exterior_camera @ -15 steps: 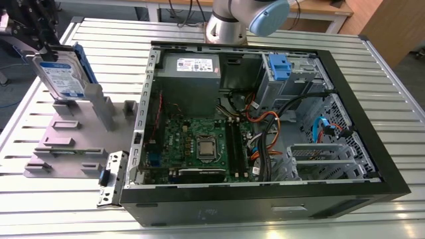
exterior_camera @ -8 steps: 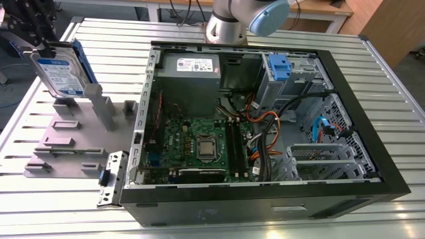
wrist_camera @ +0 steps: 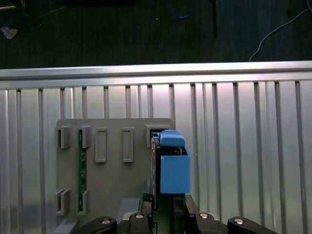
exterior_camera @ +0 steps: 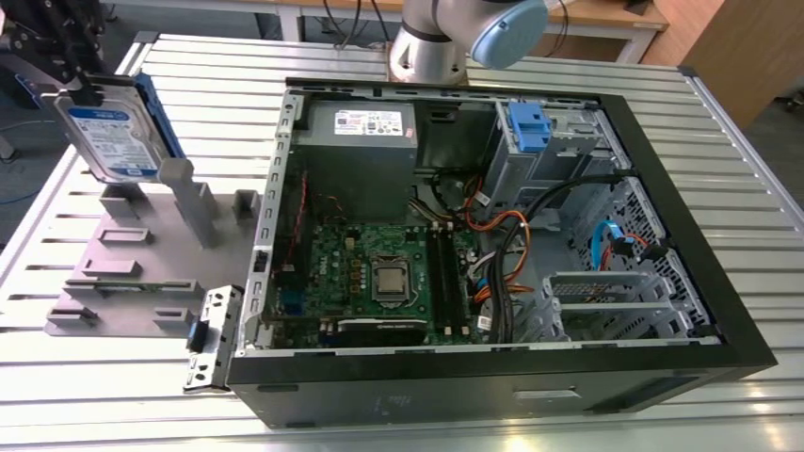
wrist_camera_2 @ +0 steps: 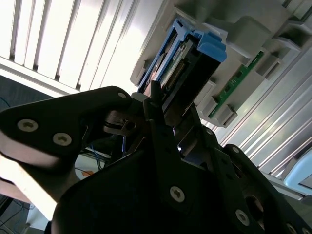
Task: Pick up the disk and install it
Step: 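Pick up the disk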
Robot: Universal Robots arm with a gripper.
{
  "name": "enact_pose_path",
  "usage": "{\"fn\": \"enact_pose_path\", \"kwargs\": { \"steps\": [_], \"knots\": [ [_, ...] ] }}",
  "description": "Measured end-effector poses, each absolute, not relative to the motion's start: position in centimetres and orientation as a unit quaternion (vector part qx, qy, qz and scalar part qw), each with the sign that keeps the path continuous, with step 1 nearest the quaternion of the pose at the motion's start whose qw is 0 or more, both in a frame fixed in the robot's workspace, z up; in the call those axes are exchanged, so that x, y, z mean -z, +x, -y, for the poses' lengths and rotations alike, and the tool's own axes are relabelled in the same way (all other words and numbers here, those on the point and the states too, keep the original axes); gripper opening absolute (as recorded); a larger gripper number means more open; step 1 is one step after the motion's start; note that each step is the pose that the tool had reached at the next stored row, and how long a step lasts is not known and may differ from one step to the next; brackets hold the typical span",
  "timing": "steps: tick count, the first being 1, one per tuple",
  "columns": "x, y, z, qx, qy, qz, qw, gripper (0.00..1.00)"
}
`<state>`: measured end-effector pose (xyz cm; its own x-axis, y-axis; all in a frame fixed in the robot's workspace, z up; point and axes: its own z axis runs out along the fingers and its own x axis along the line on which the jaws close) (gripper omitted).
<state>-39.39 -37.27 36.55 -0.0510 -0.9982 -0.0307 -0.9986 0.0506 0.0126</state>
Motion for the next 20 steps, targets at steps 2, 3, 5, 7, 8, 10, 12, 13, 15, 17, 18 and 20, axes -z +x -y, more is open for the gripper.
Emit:
{"fn": "enact_pose_path", "kwargs": {
  "steps": [2, 3, 5, 7, 8, 10, 12, 13, 15, 17, 18, 20],
  "knots": [
    [-36.9, -39.4, 37.3, -0.015, -0.689, -0.725, 0.007, 0.35],
    [-37.1, -39.4, 37.3, -0.015, -0.689, -0.725, 0.007, 0.35],
    [-37.4, -39.4, 37.3, -0.015, -0.689, -0.725, 0.007, 0.35],
    [-37.8, -39.4, 37.3, -0.015, -0.689, -0.725, 0.007, 0.35],
    [-38.0, -39.4, 37.3, -0.015, -0.689, -0.725, 0.007, 0.35],
    [-38.4, -39.4, 37.3, -0.015, -0.689, -0.725, 0.007, 0.35],
    [-38.8, -39.4, 37.3, -0.015, -0.689, -0.725, 0.007, 0.35],
    [-39.0, -39.4, 37.3, -0.015, -0.689, -0.725, 0.007, 0.35],
    [-39.5, -39.4, 37.3, -0.015, -0.689, -0.725, 0.007, 0.35],
    [-39.9, -39.4, 37.3, -0.015, -0.689, -0.725, 0.007, 0.35],
    [-40.1, -39.4, 37.3, -0.015, -0.689, -0.725, 0.007, 0.35],
    [-40.6, -39.4, 37.3, -0.015, -0.689, -0.725, 0.007, 0.35]
  ]
}}
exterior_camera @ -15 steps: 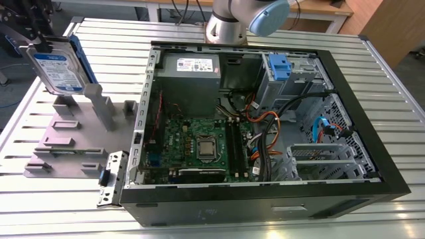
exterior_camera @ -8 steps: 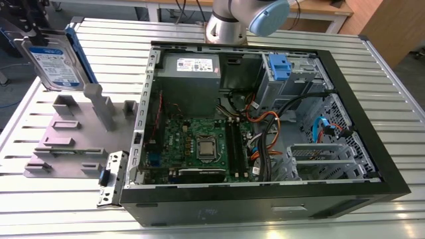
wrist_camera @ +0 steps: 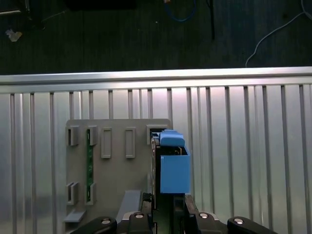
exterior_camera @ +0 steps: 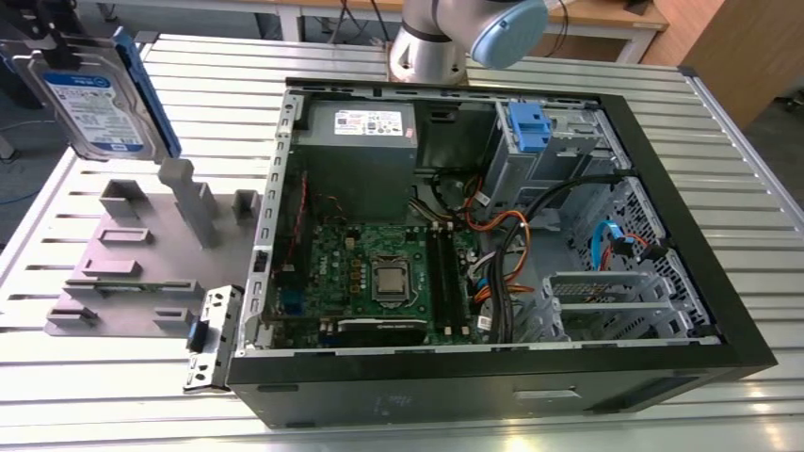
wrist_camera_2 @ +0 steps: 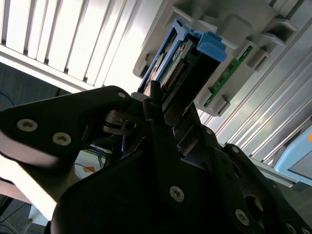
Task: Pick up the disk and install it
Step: 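Pick up the disk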
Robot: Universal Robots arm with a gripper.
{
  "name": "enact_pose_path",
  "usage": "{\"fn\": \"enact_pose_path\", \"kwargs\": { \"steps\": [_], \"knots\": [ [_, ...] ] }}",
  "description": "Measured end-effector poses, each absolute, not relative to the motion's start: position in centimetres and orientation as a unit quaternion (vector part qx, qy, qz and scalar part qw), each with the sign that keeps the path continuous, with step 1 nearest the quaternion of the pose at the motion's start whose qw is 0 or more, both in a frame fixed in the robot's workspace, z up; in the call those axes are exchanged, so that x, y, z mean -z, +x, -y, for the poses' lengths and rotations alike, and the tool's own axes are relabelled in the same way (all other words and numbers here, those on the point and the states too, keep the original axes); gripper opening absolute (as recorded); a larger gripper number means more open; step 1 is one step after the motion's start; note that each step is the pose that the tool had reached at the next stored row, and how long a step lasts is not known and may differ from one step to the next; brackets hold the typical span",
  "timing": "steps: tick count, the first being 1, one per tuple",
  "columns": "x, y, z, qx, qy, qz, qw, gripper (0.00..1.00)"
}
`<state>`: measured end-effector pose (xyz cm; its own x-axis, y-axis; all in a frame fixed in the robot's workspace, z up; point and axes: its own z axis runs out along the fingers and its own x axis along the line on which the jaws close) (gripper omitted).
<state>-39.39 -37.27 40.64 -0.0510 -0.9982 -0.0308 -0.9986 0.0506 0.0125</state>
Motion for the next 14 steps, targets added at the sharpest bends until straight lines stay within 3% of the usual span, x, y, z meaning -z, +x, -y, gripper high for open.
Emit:
{"fn": "enact_pose_path", "kwargs": {
  "steps": [14],
  "knots": [
    [-43.0, -39.4, 37.3, -0.015, -0.689, -0.725, 0.007, 0.35]
  ]
}}
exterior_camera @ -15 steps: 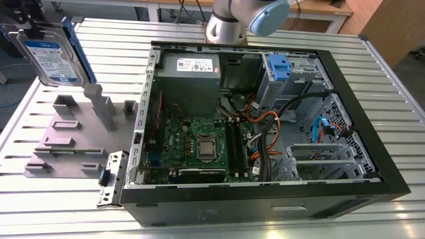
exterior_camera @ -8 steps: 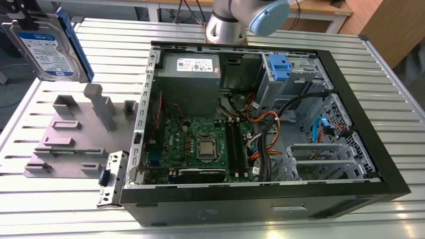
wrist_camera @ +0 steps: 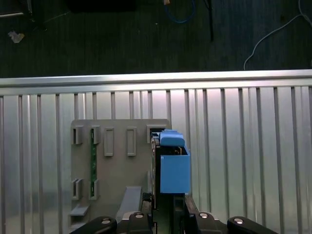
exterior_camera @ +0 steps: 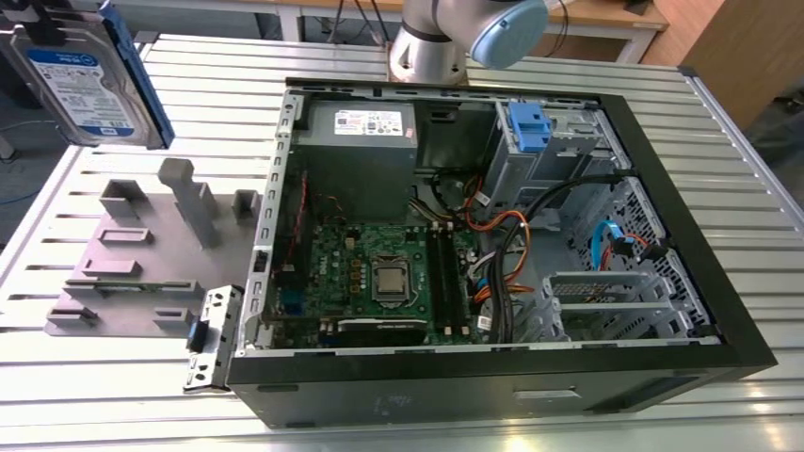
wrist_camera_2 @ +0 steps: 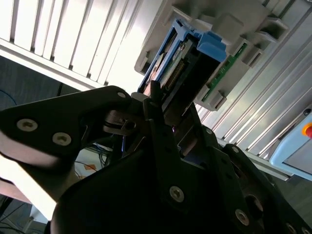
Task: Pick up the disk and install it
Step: 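Pick up the disk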
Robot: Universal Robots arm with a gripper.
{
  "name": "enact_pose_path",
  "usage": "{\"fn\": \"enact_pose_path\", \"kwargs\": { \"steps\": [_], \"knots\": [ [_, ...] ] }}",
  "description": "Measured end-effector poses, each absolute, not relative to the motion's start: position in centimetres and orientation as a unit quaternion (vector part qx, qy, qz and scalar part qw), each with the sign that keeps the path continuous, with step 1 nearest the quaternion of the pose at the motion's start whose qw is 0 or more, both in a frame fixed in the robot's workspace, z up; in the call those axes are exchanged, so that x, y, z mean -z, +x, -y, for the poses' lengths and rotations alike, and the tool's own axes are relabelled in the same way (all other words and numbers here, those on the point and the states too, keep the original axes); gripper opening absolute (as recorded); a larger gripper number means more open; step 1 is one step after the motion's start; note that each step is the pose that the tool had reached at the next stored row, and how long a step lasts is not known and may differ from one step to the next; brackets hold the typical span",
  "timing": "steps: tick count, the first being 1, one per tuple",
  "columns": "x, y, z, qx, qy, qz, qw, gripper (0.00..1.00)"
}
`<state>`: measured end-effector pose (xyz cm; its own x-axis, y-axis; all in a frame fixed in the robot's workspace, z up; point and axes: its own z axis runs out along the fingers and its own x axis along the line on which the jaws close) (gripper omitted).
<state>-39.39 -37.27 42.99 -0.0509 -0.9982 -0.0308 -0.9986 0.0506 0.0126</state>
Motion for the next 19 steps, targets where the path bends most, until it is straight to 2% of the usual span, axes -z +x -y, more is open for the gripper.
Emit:
{"fn": "enact_pose_path", "kwargs": {
  "steps": [19],
  "knots": [
    [-45.1, -39.4, 37.3, -0.015, -0.689, -0.725, 0.007, 0.35]
  ]
}}
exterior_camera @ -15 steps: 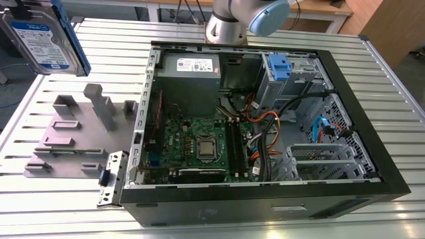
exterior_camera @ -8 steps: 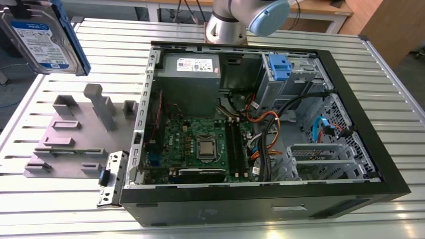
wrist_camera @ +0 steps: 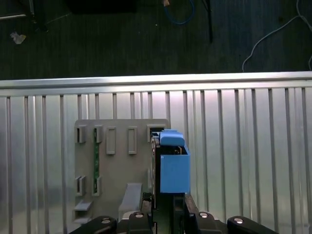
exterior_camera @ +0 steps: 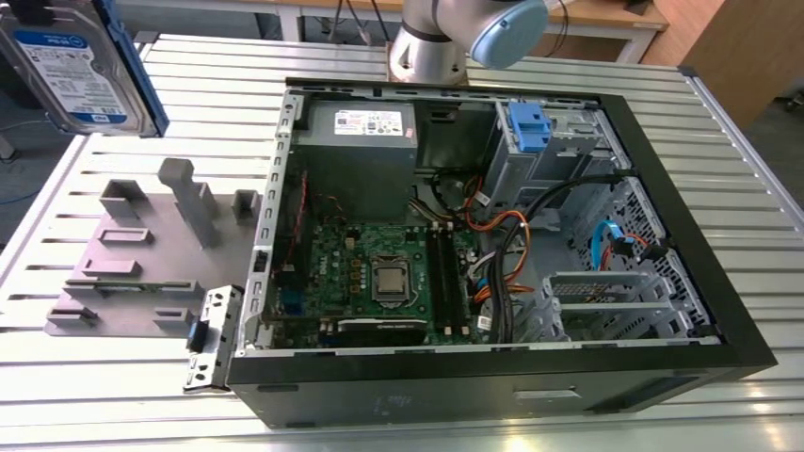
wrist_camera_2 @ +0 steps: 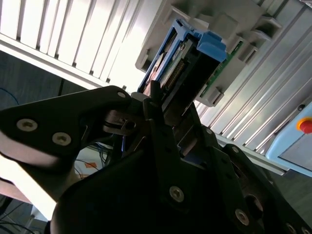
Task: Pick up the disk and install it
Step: 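Pick up the disk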
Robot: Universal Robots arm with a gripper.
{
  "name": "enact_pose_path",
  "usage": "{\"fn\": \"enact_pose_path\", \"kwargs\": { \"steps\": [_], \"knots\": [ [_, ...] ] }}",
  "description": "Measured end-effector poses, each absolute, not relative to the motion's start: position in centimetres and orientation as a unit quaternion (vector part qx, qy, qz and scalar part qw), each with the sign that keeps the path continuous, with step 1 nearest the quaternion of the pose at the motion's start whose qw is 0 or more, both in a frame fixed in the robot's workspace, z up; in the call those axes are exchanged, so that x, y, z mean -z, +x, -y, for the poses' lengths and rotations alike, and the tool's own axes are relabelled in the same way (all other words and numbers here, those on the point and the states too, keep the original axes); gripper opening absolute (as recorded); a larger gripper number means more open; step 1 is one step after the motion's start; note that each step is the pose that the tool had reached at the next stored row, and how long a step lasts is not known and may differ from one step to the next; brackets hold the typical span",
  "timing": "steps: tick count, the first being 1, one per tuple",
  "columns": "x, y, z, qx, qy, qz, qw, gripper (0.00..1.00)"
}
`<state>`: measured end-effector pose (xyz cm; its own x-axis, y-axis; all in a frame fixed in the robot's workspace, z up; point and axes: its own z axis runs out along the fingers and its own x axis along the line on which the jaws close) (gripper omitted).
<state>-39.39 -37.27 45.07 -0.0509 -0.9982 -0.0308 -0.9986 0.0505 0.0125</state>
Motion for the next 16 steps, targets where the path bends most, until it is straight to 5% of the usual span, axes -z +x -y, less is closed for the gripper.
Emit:
{"fn": "enact_pose_path", "kwargs": {
  "steps": [16],
  "knots": [
    [-48.3, -39.4, 37.3, -0.015, -0.689, -0.725, 0.007, 0.35]
  ]
}}
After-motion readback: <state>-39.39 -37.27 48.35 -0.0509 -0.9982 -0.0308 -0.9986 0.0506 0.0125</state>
